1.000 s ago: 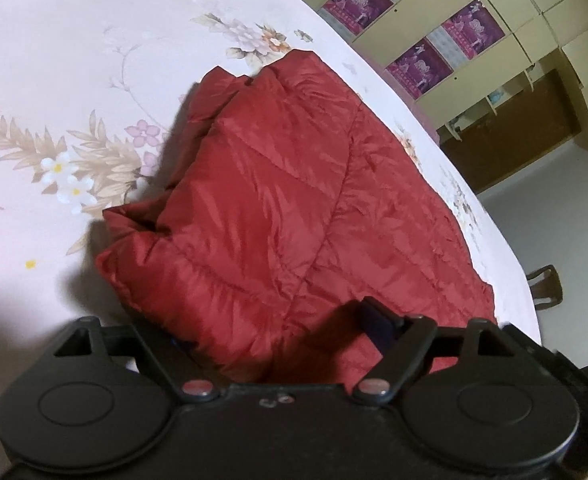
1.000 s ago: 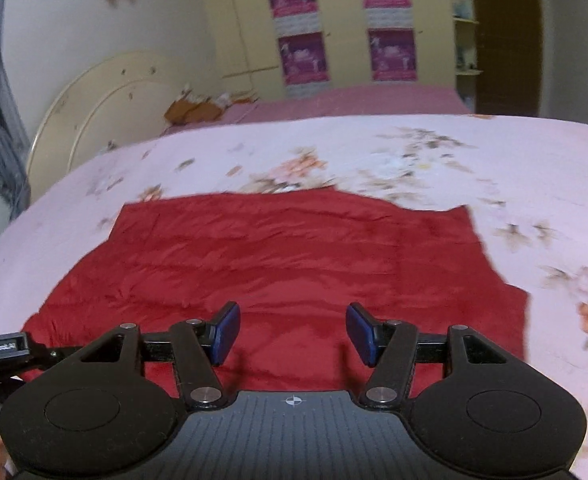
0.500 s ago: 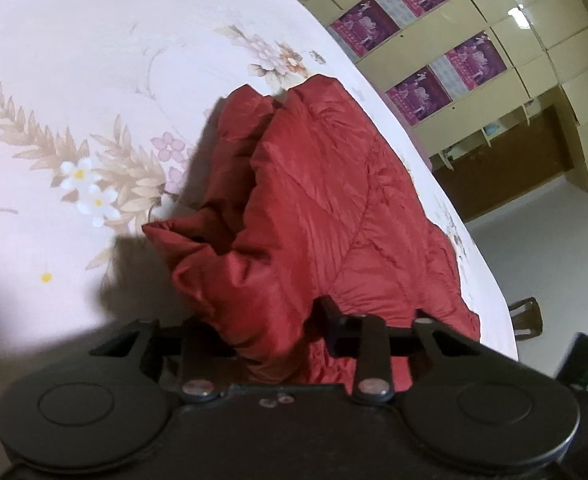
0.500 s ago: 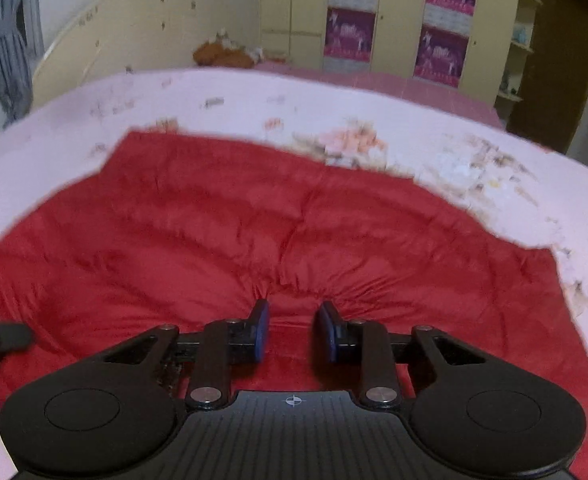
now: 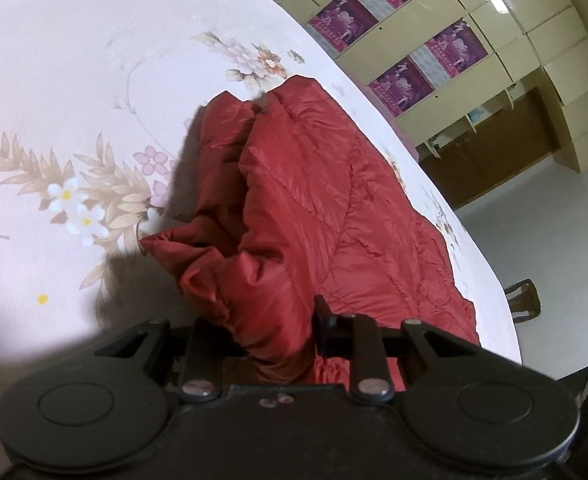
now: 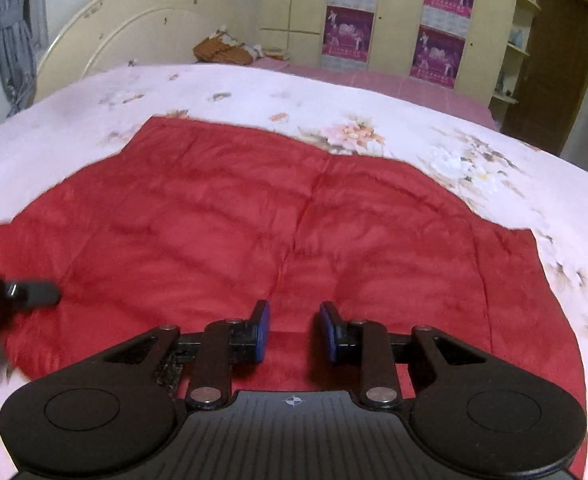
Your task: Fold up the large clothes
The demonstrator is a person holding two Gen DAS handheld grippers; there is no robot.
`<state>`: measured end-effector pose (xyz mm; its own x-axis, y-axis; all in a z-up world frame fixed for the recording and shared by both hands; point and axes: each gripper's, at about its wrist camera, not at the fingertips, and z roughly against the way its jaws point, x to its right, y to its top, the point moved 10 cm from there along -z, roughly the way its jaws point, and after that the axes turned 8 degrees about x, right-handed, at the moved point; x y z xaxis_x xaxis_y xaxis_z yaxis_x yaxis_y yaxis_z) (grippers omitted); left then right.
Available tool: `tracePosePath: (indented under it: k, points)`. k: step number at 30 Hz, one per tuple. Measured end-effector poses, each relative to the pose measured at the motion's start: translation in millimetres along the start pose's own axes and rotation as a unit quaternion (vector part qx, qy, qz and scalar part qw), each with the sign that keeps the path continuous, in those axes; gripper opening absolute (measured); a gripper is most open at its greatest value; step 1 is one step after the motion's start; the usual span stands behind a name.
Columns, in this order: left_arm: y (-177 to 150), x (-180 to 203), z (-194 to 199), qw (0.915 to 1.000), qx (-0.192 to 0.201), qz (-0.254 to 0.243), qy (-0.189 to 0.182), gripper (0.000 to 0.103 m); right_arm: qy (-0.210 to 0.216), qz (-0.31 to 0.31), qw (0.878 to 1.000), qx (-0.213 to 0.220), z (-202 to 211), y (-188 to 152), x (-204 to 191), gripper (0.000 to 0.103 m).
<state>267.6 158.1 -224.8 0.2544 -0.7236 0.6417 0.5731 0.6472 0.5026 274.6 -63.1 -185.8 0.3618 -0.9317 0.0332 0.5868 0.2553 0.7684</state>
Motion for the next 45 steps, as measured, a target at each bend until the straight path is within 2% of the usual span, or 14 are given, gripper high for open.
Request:
tracePosePath:
  k: [3,5,9,14,19,21,27,30,33,37,41,43,44,45]
  points:
    - [3,8,4,0.9996,0.01,-0.028,-0.002,0.022,0.002,-0.002,1.0,-0.018,-14,-11,-3,0.028]
    - [7,20,9,0.9976,0.023,-0.065,-0.004,0.021,0.006,-0.01,1.0,-0.019,-19,-13,-4,0.028]
    - [14,54,18,0.9886,0.052,-0.14,-0.018,0.021,0.022,-0.035,0.999,-0.02,-23,-13,1,0.028]
    - [10,123,24,0.9662,0.066,-0.241,-0.062,0.021,0.045,-0.056,0.997,-0.012,-22,-15,6,0.028]
    - [-17,191,16,0.9423,0.056,-0.316,-0.095,0.021,0.066,-0.078,0.995,-0.016,-12,-7,20,0.028]
    - [-28,212,14,0.9353,0.053,-0.334,-0.105,0.021,0.045,-0.101,0.994,0.016,18,0,46,0.028]
    - [-82,258,-8,0.9116,0.022,-0.389,-0.131,0.021,-0.022,-0.131,0.99,0.046,98,-17,129,0.029]
    - [-113,271,-23,0.8994,-0.002,-0.413,-0.144,0.021,-0.052,-0.15,0.986,0.047,120,-34,157,0.029]
    - [-146,279,-39,0.8834,-0.025,-0.442,-0.153,0.021,-0.075,-0.169,0.982,0.043,134,-52,179,0.029]
    - [-183,276,-55,0.8626,-0.046,-0.483,-0.143,0.022,-0.098,-0.19,0.976,0.037,149,-69,201,0.029]
    - [-190,278,-57,0.847,-0.038,-0.511,-0.143,0.038,-0.1,-0.211,0.97,0.062,164,-58,214,0.029]
    - [-194,282,-53,0.8409,-0.042,-0.518,-0.151,0.054,-0.08,-0.225,0.968,0.081,173,-45,213,0.029]
    - [-196,282,-49,0.8393,-0.046,-0.517,-0.16,0.067,-0.063,-0.233,0.966,0.091,176,-37,210,0.029]
    - [-196,287,-47,0.8389,-0.047,-0.515,-0.168,0.074,-0.049,-0.235,0.966,0.097,178,-32,204,0.029]
